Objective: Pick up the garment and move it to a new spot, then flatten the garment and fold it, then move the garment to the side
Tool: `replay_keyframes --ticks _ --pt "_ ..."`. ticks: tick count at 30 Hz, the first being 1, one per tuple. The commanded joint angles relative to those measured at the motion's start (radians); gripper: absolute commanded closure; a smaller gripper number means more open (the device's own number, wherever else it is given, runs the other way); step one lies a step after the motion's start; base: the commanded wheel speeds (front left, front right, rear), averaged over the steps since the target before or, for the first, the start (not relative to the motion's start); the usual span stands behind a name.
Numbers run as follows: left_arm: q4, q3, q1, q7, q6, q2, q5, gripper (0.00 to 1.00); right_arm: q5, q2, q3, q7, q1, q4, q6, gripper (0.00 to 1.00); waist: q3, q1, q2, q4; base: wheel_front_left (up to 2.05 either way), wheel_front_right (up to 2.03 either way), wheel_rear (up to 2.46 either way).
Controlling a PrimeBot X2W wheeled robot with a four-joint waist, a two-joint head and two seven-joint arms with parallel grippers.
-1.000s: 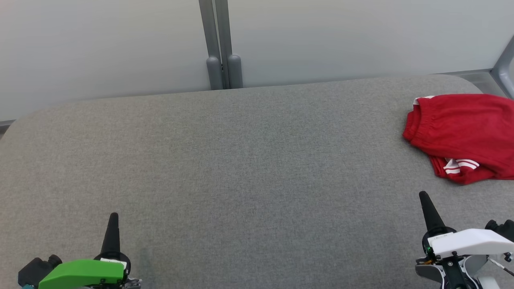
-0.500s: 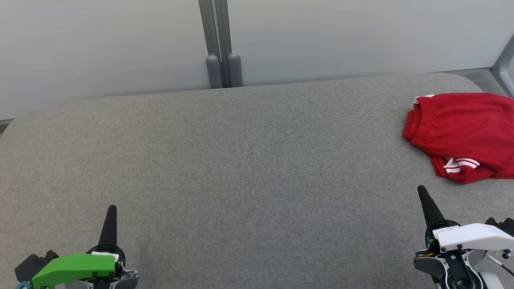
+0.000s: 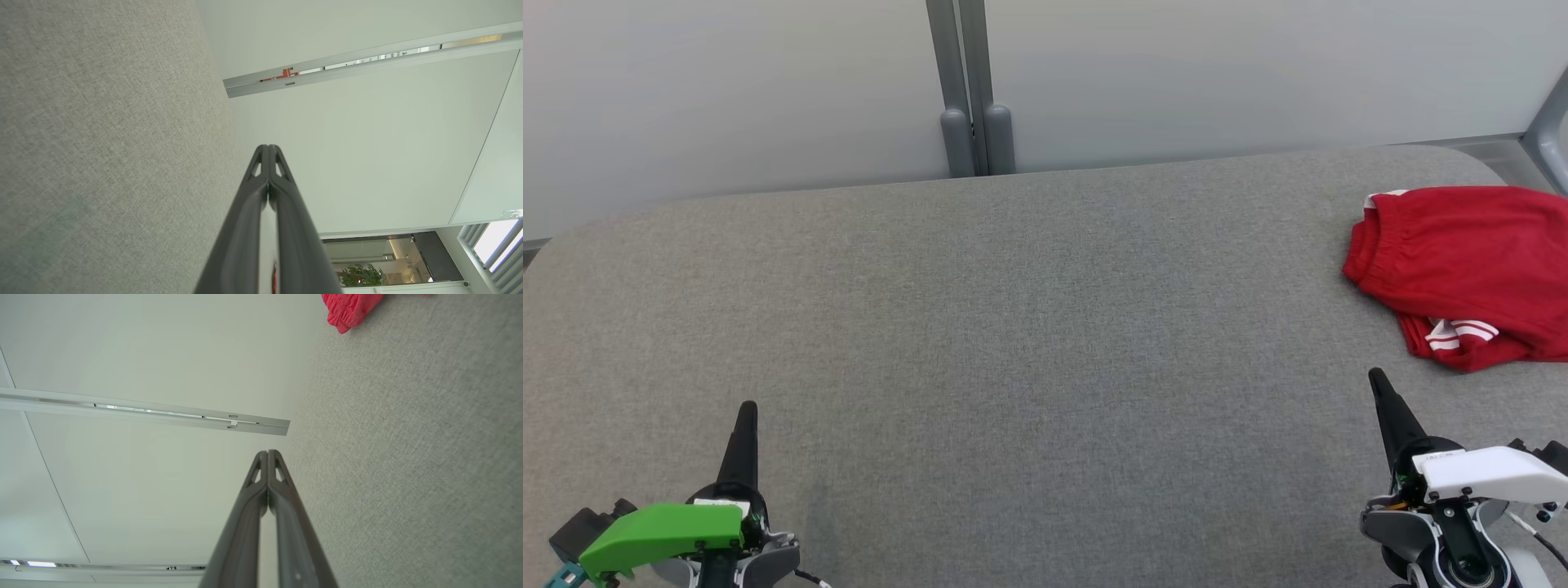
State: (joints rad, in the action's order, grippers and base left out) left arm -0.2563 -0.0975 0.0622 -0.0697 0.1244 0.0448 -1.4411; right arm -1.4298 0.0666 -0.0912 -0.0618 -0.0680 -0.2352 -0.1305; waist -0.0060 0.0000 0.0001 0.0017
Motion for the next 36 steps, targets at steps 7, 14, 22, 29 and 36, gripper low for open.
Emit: replay_keyframes --ticks 7,14,22,29,36 --pt "0.010 -0.010 0.034 -0.016 0.009 0.008 -0.063 1.00 -0.070 -0.004 -0.009 -0.019 -0.027 -0.003 0.000 1.00 0.003 0.0000 -0.0001 0.000 0.00 0.00 0.00" --pt "0.010 -0.013 0.043 -0.028 0.010 0.009 -0.110 1.00 -0.119 -0.007 -0.013 -0.033 -0.035 -0.006 0.000 1.00 0.005 0.0000 -0.0001 -0.001 0.00 0.00 0.00" --pt "0.012 -0.017 0.053 -0.044 0.009 0.009 -0.160 1.00 -0.173 -0.012 -0.018 -0.046 -0.044 -0.010 0.000 1.00 0.008 0.0000 -0.0001 -0.002 0.00 0.00 0.00" --pt "0.012 -0.018 0.054 -0.048 0.009 0.009 -0.173 1.00 -0.190 -0.012 -0.020 -0.053 -0.044 -0.011 0.000 1.00 0.009 0.0000 -0.0001 -0.002 0.00 0.00 0.00" --pt "0.012 -0.018 0.054 -0.048 0.009 0.009 -0.173 1.00 -0.188 -0.013 -0.020 -0.054 -0.044 -0.011 0.000 1.00 0.009 0.0000 -0.0001 -0.002 0.00 0.00 0.00"
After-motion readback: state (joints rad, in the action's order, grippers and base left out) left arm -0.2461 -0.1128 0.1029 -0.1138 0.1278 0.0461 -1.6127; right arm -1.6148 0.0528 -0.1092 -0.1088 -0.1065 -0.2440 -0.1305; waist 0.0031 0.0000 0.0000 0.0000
